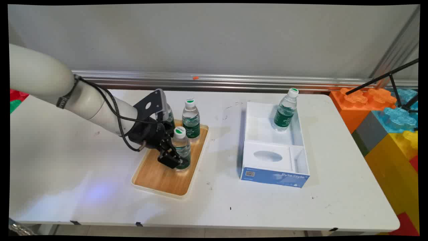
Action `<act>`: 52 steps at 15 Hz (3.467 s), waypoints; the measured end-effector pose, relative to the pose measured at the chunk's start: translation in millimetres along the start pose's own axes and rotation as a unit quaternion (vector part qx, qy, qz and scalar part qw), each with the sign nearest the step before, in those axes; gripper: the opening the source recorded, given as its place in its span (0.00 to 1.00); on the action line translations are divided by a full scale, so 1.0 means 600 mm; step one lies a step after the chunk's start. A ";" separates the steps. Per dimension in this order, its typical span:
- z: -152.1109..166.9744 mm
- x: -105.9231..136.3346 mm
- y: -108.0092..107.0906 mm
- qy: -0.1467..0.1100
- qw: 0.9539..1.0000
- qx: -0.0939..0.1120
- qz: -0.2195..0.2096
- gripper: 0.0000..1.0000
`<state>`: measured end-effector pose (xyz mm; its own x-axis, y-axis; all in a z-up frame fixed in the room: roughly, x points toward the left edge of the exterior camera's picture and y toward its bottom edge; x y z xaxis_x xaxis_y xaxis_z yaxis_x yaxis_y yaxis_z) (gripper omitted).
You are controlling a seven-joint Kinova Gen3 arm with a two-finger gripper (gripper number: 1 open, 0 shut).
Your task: Pick up the green bottle from the white box
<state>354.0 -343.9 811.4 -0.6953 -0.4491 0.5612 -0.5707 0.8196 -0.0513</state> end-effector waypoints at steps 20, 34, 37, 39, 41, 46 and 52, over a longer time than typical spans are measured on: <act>-0.113 0.190 0.035 -0.037 0.999 0.028 0.003 1.00; 0.106 0.367 -0.084 0.038 0.996 0.069 -0.046 1.00; 0.170 0.397 -0.097 0.052 0.995 0.071 -0.052 1.00; 0.209 0.415 -0.098 0.059 0.994 0.069 -0.053 1.00; 0.242 0.428 -0.097 0.063 0.995 0.065 -0.052 1.00; 0.309 0.451 -0.095 0.070 0.995 0.057 -0.044 1.00; 0.367 0.470 -0.091 0.083 0.995 0.052 -0.033 1.00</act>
<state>92.7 -593.5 790.7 -0.5784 -0.4287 0.6940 -0.6606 0.7453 -0.0902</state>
